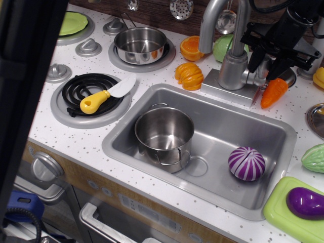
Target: Turn lever vertical to front
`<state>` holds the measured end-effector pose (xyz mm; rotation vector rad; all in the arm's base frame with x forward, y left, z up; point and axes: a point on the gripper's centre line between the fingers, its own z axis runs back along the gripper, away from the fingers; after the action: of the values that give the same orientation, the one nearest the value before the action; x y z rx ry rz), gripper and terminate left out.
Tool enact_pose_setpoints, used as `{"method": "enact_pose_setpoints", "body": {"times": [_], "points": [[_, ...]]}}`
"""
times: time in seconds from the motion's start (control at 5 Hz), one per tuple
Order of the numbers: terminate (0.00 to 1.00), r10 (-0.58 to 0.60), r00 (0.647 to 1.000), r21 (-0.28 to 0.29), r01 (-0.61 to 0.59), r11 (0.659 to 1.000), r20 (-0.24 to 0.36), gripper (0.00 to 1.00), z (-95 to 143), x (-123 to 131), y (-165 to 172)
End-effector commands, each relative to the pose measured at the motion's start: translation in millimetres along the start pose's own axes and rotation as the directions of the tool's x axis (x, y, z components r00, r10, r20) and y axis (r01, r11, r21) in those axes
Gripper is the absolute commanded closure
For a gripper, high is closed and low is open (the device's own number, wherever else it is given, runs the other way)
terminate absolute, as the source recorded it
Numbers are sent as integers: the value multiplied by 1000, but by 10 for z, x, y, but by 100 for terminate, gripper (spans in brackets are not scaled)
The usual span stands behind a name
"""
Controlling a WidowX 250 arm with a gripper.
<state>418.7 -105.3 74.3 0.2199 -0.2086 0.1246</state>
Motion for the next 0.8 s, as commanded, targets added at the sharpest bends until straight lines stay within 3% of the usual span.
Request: {"method": "enact_pose_setpoints", "body": {"times": [0.0, 0.2, 0.6], "points": [[0, 30, 1000, -150, -29, 988, 9, 100, 86, 21, 11], [0, 40, 999, -169, -41, 985, -9, 100, -13, -37, -9], [0, 17, 999, -121, -21, 992, -28, 100, -60, -144, -81]]}}
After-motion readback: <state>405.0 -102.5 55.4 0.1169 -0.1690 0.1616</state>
